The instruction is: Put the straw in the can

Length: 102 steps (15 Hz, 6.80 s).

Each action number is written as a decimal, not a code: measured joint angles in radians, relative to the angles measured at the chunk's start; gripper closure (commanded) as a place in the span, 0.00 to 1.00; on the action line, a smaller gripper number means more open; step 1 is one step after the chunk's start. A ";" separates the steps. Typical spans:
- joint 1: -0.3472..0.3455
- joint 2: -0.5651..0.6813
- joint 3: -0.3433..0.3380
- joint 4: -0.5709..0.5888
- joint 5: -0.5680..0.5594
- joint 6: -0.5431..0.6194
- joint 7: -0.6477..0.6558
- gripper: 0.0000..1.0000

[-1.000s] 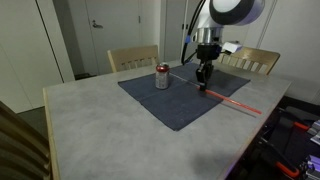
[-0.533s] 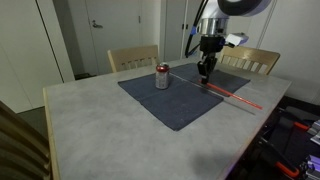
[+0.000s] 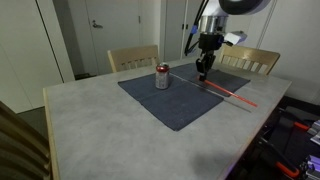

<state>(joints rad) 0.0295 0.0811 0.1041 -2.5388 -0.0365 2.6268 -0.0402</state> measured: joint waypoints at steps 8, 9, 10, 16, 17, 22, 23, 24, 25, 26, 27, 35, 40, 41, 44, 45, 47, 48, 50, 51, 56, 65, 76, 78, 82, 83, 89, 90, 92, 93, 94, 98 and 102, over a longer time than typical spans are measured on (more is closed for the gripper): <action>0.007 -0.094 -0.011 0.011 -0.244 0.010 0.155 0.98; 0.007 -0.106 -0.011 0.011 -0.273 0.023 0.167 0.98; 0.007 -0.117 -0.011 0.011 -0.299 0.044 0.175 0.98; 0.002 -0.155 -0.012 0.000 -0.417 0.289 0.199 0.98; -0.001 -0.157 -0.013 -0.004 -0.446 0.343 0.210 0.98; -0.013 -0.158 -0.013 -0.009 -0.534 0.389 0.238 0.91; -0.014 -0.158 -0.013 -0.009 -0.534 0.389 0.238 0.98; -0.014 -0.158 -0.013 -0.009 -0.535 0.389 0.238 0.98; -0.014 -0.158 -0.013 -0.009 -0.534 0.388 0.238 0.98; -0.013 -0.157 -0.013 -0.007 -0.534 0.388 0.238 0.98; -0.013 -0.156 -0.013 -0.004 -0.534 0.389 0.238 0.98; -0.007 -0.150 -0.007 0.058 -0.560 0.419 0.237 0.98; -0.015 -0.135 -0.016 0.075 -0.605 0.585 0.237 0.98; -0.018 -0.126 -0.021 0.079 -0.610 0.630 0.235 0.98; -0.022 -0.098 -0.037 0.084 -0.533 0.754 0.139 0.98; -0.024 -0.086 -0.043 0.086 -0.526 0.798 0.117 0.98; -0.024 -0.068 -0.049 0.099 -0.541 0.852 0.117 0.98; -0.021 -0.069 -0.043 0.126 -0.563 0.848 0.139 0.98; -0.013 -0.070 -0.026 0.183 -0.601 0.843 0.193 0.98; -0.007 -0.068 -0.016 0.211 -0.618 0.839 0.224 0.98; 0.000 -0.052 0.023 0.320 -0.686 0.830 0.337 0.91; -0.001 -0.030 0.025 0.339 -0.689 0.830 0.340 0.98; -0.026 -0.006 0.029 0.370 -0.696 0.829 0.482 0.98; -0.046 -0.002 0.029 0.378 -0.696 0.829 0.513 0.98; -0.090 0.018 0.034 0.388 -0.696 0.829 0.581 0.98; -0.100 0.025 0.038 0.388 -0.696 0.829 0.595 0.98; -0.156 0.063 0.049 0.382 -0.696 0.829 0.662 0.98; -0.165 0.065 0.051 0.380 -0.696 0.829 0.669 0.98; -0.181 0.070 0.054 0.376 -0.696 0.828 0.684 0.98; -0.188 0.073 0.056 0.375 -0.696 0.828 0.690 0.98; -0.197 0.079 0.062 0.374 -0.696 0.828 0.697 0.98; -0.243 0.116 0.104 0.374 -0.698 0.828 0.731 0.98; -0.287 0.157 0.132 0.374 -0.698 0.828 0.741 0.98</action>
<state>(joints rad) -0.2577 0.2383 0.2364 -2.1651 -0.7347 3.4546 0.7006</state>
